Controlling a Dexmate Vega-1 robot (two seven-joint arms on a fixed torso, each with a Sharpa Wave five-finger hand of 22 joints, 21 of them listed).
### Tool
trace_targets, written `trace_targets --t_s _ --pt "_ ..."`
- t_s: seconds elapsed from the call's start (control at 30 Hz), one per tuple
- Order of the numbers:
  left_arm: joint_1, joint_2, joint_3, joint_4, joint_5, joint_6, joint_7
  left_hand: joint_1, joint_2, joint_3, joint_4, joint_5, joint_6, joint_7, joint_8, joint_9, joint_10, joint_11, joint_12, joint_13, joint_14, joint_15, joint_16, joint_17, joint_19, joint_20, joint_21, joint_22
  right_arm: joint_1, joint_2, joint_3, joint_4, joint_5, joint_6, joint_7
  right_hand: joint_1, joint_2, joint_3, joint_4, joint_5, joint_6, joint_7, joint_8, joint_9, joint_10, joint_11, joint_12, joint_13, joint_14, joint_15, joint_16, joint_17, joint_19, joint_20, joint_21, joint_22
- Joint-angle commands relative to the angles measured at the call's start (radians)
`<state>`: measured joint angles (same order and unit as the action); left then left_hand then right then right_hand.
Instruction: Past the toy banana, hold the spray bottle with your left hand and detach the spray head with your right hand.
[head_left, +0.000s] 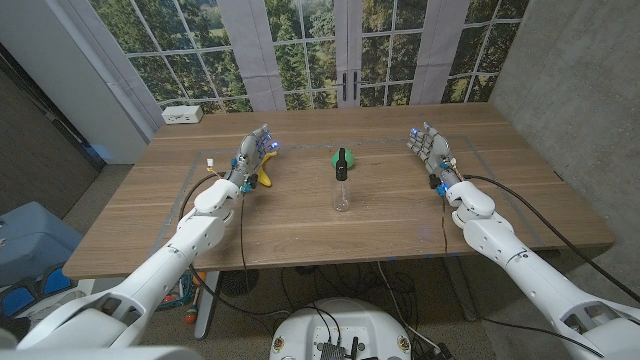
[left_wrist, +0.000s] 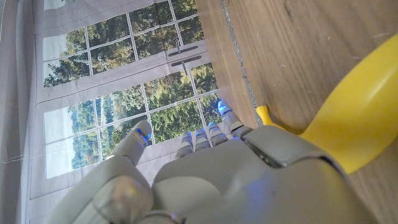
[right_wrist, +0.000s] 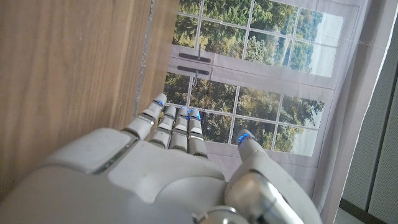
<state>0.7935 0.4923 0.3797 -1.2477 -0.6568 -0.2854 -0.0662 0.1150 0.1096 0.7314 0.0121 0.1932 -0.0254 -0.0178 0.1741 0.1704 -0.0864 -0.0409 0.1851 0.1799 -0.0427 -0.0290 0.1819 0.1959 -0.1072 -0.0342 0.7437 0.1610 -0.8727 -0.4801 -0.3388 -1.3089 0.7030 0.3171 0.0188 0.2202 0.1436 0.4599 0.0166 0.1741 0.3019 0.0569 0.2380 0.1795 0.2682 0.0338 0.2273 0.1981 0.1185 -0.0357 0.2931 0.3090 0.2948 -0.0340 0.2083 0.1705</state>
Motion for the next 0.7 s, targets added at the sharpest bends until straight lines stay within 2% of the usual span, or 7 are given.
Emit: trace_targets --t_s 0.03,0.27,0.53,0.6,0.7 --pt "-0.048 -0.022 0.020 0.042 0.016 -0.002 -0.022 0.001 0.021 0.005 -0.004 0.008 -0.002 0.000 0.005 0.003 0.007 -0.007 0.009 0.001 0.000 -0.004 0.008 -0.002 0.009 -0.014 0.003 0.003 -0.033 0.040 0.034 0.018 0.072 0.031 0.012 0.001 0.023 0.005 -0.004 0.005 0.006 0.002 0.002 0.005 0.006 0.006 0.004 0.004 0.007 0.004 0.004 0.001 0.005 0.002 0.006 0.004" --pt "-0.058 -0.022 0.039 0.037 0.051 -0.015 -0.018 -0.001 0.012 0.001 -0.013 0.007 0.003 -0.001 0.007 0.003 0.017 -0.009 0.012 0.000 0.012 -0.007 0.011 -0.008 0.022 -0.013 -0.001 0.003 -0.056 0.039 0.044 0.003 0.072 0.041 -0.010 0.004 0.022 0.006 -0.009 0.004 0.009 0.005 0.000 0.005 0.011 0.008 0.004 0.004 0.011 0.015 0.005 0.000 0.006 0.010 0.005 0.004" --pt "-0.062 0.001 0.066 -0.004 0.113 -0.036 -0.018 -0.005 0.002 -0.003 -0.029 0.006 0.017 -0.001 0.012 0.003 0.048 -0.009 0.021 -0.001 0.038 -0.002 0.016 -0.016 0.048 -0.006 -0.007 0.003 -0.080 0.041 0.049 -0.010 0.069 0.052 -0.030 0.015 0.020 0.010 -0.022 0.005 0.017 0.010 -0.003 0.005 0.019 0.016 0.005 0.004 0.019 0.023 0.005 -0.003 0.012 0.019 0.005 0.004" --pt "-0.063 0.006 0.072 -0.012 0.128 -0.045 -0.020 -0.007 -0.002 -0.005 -0.033 0.005 0.024 -0.004 0.013 0.003 0.056 -0.010 0.022 -0.001 0.047 -0.003 0.018 -0.017 0.057 -0.003 -0.009 0.003 -0.085 0.042 0.051 -0.015 0.069 0.053 -0.037 0.018 0.020 0.012 -0.027 0.006 0.021 0.012 -0.004 0.005 0.024 0.018 0.006 0.005 0.026 0.030 0.007 -0.004 0.016 0.023 0.006 0.004" --pt "-0.061 0.021 0.079 -0.034 0.146 -0.047 -0.026 -0.009 -0.004 -0.006 -0.042 0.005 0.035 -0.004 0.016 0.003 0.077 -0.007 0.027 -0.001 0.062 0.000 0.019 -0.019 0.073 0.018 -0.013 0.004 -0.092 0.045 0.051 -0.017 0.067 0.062 -0.041 0.022 0.020 0.013 -0.031 0.006 0.026 0.014 -0.005 0.005 0.030 0.023 0.006 0.005 0.031 0.035 0.008 -0.005 0.021 0.030 0.007 0.004"
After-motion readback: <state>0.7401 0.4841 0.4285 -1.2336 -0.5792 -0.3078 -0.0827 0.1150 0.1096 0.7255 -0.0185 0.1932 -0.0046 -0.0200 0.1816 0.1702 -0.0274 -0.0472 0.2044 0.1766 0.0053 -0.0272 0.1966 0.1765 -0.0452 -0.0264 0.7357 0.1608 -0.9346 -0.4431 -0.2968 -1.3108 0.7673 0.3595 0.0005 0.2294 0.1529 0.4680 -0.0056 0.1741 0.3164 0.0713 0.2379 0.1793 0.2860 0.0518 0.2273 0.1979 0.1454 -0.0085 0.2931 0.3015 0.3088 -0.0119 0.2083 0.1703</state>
